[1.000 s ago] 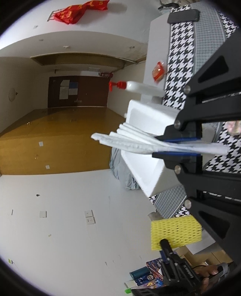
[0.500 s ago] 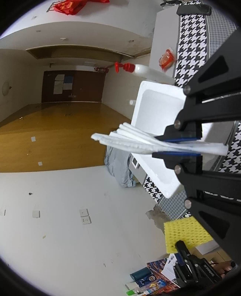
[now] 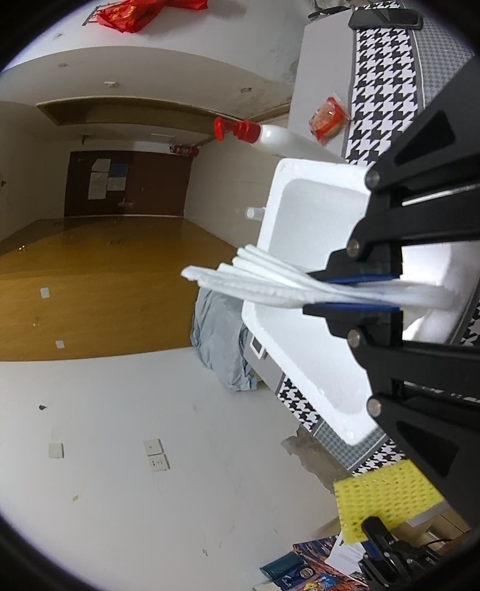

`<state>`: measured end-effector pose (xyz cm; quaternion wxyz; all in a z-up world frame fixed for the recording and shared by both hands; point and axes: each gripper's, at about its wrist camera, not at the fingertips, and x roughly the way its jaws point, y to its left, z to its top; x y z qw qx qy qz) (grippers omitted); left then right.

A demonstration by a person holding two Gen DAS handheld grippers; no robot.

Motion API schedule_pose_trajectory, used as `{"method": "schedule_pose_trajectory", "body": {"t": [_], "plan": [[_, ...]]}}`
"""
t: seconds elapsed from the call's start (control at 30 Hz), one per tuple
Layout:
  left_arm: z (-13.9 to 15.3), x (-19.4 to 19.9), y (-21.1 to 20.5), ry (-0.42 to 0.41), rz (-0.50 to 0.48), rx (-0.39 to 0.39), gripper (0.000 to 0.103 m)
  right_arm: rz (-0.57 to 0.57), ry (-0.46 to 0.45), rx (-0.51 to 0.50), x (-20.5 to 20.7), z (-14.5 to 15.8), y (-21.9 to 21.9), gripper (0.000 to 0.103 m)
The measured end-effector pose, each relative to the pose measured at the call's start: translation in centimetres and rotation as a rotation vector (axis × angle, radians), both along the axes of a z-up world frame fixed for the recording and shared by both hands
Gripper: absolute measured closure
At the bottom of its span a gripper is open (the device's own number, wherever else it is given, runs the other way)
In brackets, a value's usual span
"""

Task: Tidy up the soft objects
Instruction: 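Carry the white masks over the foam box with the right gripper, then open the right gripper to drop the masks into the foam box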

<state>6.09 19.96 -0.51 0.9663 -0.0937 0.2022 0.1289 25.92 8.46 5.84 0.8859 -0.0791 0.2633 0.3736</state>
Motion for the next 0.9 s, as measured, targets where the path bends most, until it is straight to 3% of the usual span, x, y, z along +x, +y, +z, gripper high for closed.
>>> {"method": "schedule_pose_trajectory", "body": {"t": [0.27, 0.3, 0.37, 0.43, 0.7, 0.9], "plan": [[0.1, -0.2, 0.3, -0.002, 0.008, -0.001, 0.092, 0.002, 0.004, -0.037, 0.5, -0.5, 1.2, 0.091], [0.3, -0.2, 0.3, -0.004, 0.008, 0.003, 0.092, 0.005, 0.008, -0.036, 0.6, -0.6, 1.3, 0.087], [0.5, -0.1, 0.3, -0.009, 0.010, 0.005, 0.092, 0.004, 0.016, -0.035, 0.9, -0.6, 1.4, 0.067], [0.6, -0.1, 0.5, -0.014, 0.016, 0.005, 0.092, -0.003, 0.005, -0.040, 0.7, -0.6, 1.5, 0.035], [1.5, 0.2, 1.3, -0.037, 0.014, -0.001, 0.092, 0.001, -0.016, -0.010, -0.2, -0.1, 0.9, 0.008], [2.4, 0.3, 1.4, -0.061, 0.006, 0.002, 0.092, 0.019, -0.043, -0.024, -1.6, -0.2, 0.4, 0.005]]}}
